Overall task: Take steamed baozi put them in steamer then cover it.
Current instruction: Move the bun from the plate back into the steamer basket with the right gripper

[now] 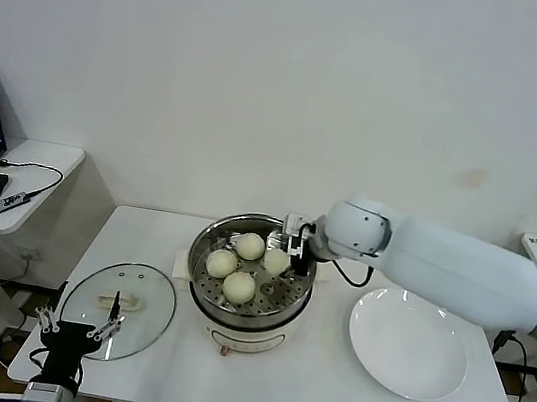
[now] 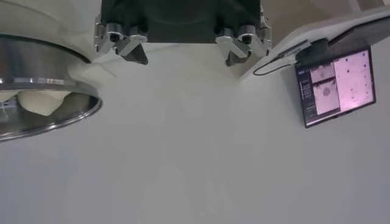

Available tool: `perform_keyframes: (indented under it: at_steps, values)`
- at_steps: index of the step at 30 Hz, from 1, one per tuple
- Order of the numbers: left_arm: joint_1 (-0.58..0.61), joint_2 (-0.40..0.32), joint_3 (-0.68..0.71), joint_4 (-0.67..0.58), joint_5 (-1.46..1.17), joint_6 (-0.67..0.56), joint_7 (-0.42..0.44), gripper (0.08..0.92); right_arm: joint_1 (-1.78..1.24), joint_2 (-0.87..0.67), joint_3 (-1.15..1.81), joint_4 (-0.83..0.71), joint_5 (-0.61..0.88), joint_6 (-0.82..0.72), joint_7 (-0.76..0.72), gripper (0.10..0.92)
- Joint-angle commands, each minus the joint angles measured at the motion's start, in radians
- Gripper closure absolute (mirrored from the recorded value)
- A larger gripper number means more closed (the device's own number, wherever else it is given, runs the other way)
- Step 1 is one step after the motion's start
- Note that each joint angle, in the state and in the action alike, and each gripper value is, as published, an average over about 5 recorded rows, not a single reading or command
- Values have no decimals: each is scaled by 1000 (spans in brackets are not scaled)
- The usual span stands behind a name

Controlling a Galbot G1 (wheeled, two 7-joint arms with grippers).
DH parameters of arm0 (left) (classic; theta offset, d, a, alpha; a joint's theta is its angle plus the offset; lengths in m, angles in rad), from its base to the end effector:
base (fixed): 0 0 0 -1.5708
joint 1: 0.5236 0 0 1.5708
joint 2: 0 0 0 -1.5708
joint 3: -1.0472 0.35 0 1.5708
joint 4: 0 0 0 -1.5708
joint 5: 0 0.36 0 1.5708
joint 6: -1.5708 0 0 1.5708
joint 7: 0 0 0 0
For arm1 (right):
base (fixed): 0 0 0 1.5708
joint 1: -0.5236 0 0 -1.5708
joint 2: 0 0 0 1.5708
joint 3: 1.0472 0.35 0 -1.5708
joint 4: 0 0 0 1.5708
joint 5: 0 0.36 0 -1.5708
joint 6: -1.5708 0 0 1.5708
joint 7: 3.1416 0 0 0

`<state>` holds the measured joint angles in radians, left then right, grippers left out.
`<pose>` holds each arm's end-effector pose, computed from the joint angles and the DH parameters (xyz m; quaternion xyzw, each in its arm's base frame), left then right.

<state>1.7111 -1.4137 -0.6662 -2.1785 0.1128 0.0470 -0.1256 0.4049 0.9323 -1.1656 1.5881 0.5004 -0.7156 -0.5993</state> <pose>0.1465 0.0641 -0.2875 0.0750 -0.9831 -0.1633 0.0359 0.4806 0.0821 -0.1001 0.4745 -0.6507 0.5127 0.2976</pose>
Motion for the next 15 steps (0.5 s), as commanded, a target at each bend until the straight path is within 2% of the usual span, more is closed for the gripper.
perform_keyframes:
  at_steps: [1, 15]
  values:
    - [1, 0, -3, 1, -1, 1, 1, 177, -61, 57, 7, -72, -52, -11, 21, 482]
    - [-2, -1, -7, 3, -3, 0, 0, 177, -80, 82, 21, -109, -75, -11, 15, 482]
